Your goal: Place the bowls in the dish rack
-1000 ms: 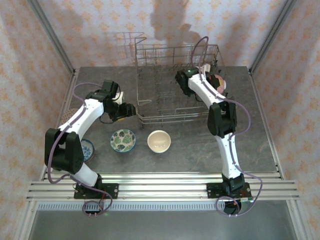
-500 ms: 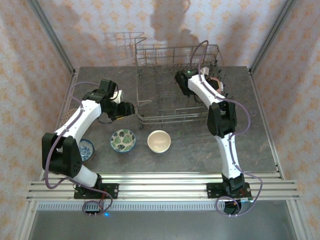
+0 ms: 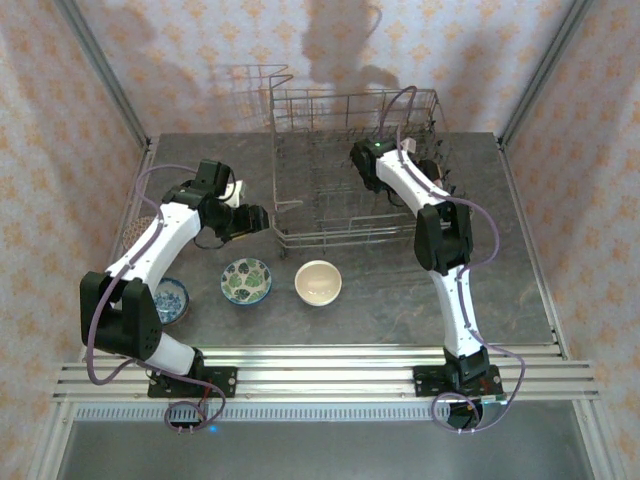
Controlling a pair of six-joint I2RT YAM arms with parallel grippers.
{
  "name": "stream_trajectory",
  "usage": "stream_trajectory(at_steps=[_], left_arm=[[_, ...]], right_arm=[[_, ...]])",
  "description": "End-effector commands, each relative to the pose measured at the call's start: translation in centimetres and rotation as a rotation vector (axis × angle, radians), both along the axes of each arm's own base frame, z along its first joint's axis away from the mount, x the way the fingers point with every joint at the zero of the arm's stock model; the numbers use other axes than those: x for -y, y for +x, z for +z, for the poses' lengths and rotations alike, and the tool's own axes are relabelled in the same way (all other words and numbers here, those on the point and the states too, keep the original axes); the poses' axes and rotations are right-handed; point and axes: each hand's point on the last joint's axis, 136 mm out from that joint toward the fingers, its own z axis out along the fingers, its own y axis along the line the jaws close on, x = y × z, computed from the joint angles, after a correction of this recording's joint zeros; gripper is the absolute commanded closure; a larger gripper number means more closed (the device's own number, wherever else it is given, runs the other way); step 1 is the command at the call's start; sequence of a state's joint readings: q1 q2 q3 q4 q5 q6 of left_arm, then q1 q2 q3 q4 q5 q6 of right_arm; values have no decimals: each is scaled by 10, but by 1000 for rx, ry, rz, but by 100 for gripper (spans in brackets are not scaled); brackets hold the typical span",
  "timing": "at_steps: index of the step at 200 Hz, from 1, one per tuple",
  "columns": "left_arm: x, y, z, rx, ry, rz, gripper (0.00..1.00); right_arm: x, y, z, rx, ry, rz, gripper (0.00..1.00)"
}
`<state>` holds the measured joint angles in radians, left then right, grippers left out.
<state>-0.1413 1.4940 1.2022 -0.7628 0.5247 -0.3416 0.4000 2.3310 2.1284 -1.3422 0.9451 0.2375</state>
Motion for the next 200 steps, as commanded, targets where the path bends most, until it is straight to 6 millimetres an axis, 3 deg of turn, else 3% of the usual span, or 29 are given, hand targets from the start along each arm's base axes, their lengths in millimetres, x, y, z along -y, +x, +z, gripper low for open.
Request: stream_trajectory(at_steps=[1,40,63,108,154,200], left_arm=[[-2,-9,6,-6,-14,11,34],[-3,-8,11,10,-15,24,34],[-4,-8,16,16,-16,30,34],[-9,-23,22,21,15,37,33],[-8,-54,20,14,33,39,33],[20,-86,6,3,11,11,34]], right_arm=[[-2,-3,4,8,52,1,34],[-8,-12,27,56,186,34,15],[-18,-20,29,18,290,82,10],[-25,-39,24,-56,350,123,5],[-44,-61,45,52,583,183,0],[-63,-88,61,75,626,237,0]])
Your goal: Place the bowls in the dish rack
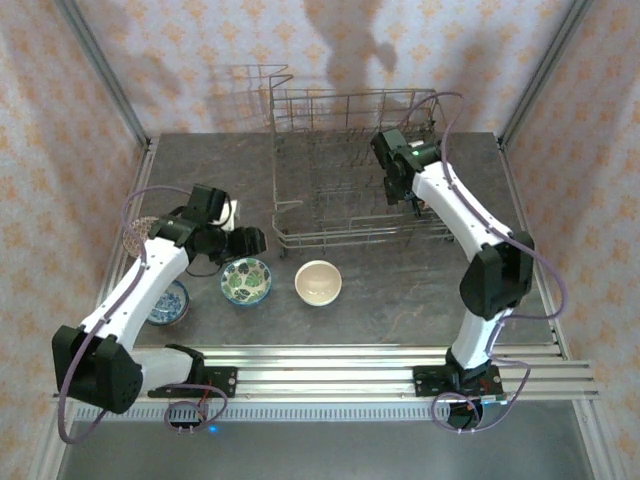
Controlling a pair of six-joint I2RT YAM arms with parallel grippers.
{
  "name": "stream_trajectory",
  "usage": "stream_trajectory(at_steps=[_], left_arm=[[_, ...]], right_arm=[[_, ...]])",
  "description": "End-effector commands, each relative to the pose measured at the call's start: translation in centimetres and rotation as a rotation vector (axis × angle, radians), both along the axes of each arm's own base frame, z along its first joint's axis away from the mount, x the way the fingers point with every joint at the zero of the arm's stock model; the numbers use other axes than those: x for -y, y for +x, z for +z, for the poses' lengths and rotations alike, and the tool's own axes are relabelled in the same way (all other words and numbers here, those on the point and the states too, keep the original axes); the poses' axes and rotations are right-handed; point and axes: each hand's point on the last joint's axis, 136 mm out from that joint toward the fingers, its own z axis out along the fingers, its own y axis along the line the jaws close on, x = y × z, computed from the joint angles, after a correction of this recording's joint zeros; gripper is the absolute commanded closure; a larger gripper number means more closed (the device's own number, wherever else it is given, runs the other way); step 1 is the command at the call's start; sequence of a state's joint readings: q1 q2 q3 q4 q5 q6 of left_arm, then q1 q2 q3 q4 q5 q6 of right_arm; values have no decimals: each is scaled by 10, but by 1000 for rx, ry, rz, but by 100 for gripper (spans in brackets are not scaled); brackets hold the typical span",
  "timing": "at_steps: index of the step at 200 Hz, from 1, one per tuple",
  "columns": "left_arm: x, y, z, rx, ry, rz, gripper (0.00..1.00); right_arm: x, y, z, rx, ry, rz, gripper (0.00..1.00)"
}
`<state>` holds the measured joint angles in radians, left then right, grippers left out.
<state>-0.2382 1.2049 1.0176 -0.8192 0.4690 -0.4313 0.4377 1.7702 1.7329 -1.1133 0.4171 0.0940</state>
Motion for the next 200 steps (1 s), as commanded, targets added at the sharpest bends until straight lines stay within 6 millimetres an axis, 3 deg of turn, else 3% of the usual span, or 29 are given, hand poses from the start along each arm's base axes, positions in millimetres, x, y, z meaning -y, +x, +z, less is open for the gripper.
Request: stream_trajectory(at_steps=[1,37,80,128,200], left_arm=[[13,-16,-7,-19,2,5,34],[42,-34,-16,-39,38,-52,34],[67,-40,-30,-70,65,-86,35],[79,-33,-51,-118,62,-42,35],[92,-31,-76,-184,65,-35,34]], right_arm=[[-17,-14,9,36,51,27,0],[-33,-38,13,59,126,66,0],[-32,-64,27,112,215,77,0],[-27,-89,26,144,310,66,0],[-24,-107,32,161,377,41,1]])
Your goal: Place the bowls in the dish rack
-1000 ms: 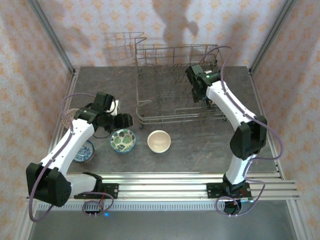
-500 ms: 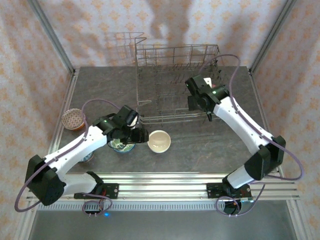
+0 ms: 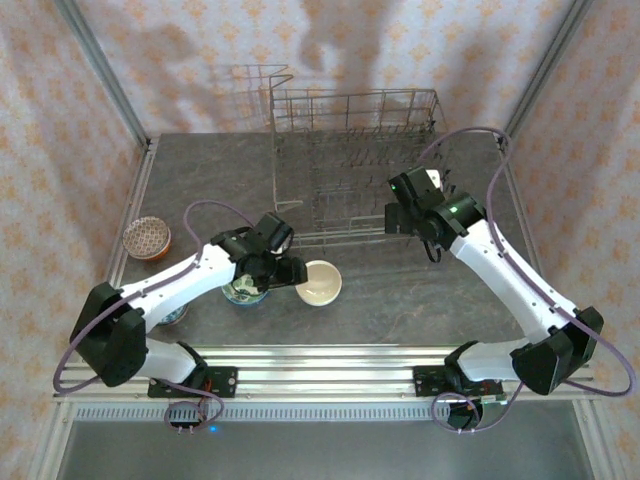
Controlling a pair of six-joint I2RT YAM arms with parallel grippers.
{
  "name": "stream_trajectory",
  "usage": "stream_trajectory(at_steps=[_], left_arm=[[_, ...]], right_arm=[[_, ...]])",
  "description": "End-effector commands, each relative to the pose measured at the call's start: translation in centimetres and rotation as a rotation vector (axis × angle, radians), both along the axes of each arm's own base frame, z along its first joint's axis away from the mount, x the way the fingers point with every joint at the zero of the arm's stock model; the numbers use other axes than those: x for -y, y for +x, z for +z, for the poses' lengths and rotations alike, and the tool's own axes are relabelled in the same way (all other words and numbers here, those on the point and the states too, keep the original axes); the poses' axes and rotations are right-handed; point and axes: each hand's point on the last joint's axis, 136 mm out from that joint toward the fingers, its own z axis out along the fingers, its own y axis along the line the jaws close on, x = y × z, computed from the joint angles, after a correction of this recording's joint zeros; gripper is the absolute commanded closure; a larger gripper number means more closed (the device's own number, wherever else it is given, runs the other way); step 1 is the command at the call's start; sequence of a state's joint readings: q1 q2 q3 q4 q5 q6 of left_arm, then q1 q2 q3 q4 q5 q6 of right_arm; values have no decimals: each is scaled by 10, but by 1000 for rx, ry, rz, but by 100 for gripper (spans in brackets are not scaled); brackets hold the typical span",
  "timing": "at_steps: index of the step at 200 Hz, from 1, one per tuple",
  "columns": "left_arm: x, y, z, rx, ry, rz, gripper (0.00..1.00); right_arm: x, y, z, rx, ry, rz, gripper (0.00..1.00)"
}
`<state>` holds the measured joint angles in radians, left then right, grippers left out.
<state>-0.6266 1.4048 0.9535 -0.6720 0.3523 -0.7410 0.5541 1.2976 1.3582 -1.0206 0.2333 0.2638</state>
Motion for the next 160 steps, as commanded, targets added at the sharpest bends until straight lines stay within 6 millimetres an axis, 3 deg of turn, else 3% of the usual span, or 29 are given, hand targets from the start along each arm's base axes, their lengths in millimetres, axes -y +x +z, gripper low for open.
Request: stream_trajectory(at_steps=[1,57,144,160], left_arm=[[3,4,-9,-6,5,30,34],[9,2,-28,-58,27,27,39],[8,2,-37,-79,48,32,53],[10,2,-37,-82,42,30,64]], right_arm=[[1,-9,9,25,49,-18,1],[8,-13,13,54,32,-21,1],[1,-11,4,14,34,-3,0],[0,-9,2,10,31,-3,0]])
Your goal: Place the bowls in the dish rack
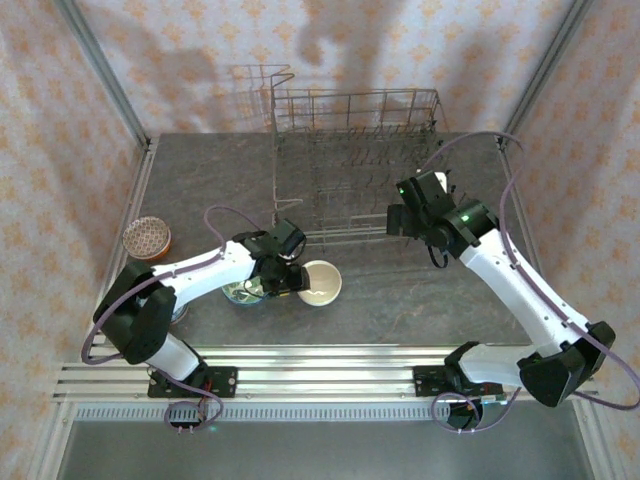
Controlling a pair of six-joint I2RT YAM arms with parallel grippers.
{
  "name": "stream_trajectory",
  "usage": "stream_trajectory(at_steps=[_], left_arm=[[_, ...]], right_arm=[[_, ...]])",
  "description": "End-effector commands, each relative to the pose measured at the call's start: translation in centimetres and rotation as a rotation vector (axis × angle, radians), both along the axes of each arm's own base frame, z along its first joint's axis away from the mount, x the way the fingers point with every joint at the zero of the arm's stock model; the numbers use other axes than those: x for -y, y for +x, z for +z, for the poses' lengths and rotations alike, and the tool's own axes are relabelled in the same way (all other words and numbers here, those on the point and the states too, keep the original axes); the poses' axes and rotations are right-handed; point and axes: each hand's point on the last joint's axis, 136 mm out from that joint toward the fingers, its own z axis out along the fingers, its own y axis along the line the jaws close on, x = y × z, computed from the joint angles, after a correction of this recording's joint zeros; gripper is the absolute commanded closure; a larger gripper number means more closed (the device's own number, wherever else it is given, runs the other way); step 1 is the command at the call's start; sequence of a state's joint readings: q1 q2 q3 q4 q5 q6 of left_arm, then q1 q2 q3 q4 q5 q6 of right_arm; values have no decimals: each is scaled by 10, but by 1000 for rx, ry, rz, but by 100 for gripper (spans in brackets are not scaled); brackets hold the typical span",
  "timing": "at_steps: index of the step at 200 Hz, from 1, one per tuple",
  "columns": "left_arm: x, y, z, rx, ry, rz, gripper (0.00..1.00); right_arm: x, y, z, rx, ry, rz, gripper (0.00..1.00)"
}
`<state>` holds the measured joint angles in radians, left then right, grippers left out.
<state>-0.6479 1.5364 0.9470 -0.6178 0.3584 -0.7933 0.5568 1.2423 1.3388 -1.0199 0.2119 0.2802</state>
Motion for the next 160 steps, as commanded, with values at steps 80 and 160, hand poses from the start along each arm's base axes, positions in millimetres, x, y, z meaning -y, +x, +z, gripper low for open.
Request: stream_trajectory(at_steps=[80,160], left_arm=[[3,3,5,29,-24,3,85],[8,0,14,64,-77,-14,93]], right_arm=[[-2,2,-7,-23,-20,2,0],[-4,-2,-5,-37,-4,6,1]])
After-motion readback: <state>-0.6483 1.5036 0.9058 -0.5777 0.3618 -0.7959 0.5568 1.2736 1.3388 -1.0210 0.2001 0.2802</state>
